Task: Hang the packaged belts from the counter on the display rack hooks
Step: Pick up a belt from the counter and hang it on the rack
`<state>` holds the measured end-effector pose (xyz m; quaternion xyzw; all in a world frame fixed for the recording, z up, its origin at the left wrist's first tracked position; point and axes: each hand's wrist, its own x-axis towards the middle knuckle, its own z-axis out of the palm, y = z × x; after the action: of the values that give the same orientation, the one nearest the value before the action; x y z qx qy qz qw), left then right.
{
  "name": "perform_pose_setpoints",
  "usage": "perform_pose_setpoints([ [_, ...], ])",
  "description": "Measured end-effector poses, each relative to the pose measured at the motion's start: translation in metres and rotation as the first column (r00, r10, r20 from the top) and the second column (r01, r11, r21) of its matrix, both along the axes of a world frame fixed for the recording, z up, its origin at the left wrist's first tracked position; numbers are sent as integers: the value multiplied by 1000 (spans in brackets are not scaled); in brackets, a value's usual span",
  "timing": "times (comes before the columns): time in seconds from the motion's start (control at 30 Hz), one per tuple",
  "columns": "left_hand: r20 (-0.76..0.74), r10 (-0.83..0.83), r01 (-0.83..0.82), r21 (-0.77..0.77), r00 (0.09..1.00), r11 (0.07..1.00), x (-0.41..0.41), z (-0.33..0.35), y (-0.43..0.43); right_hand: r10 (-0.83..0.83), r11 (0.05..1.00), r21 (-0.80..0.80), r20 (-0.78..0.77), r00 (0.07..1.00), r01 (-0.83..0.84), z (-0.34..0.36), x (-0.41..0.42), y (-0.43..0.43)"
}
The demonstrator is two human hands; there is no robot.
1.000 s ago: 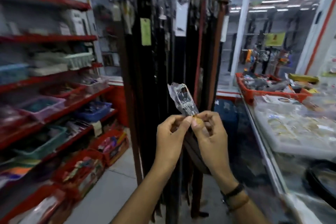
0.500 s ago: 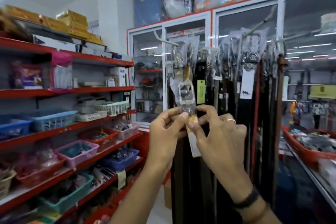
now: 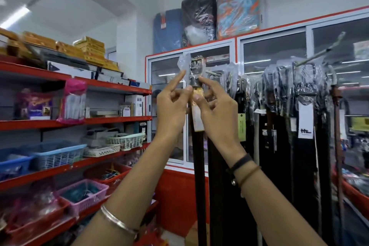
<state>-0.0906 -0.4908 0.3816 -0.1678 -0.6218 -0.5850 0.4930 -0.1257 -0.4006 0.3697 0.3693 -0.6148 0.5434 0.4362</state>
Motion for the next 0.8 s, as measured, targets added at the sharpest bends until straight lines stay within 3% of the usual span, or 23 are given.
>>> perform_pose_setpoints([
  [0.17,-26,-1,0,-2,1000,1000,-27,37,-43,11,998,-60,3,1000,-11,38,-21,-39],
  [0.43,29,-41,41,4,999,999,-28,30,-46,56,994,-100,31,998,-52,29,-22,-42],
  [0.8,123,-40,51,-90,992,995,-66,15,-37,38,999,18,108,993,-40,15,-59,-18],
])
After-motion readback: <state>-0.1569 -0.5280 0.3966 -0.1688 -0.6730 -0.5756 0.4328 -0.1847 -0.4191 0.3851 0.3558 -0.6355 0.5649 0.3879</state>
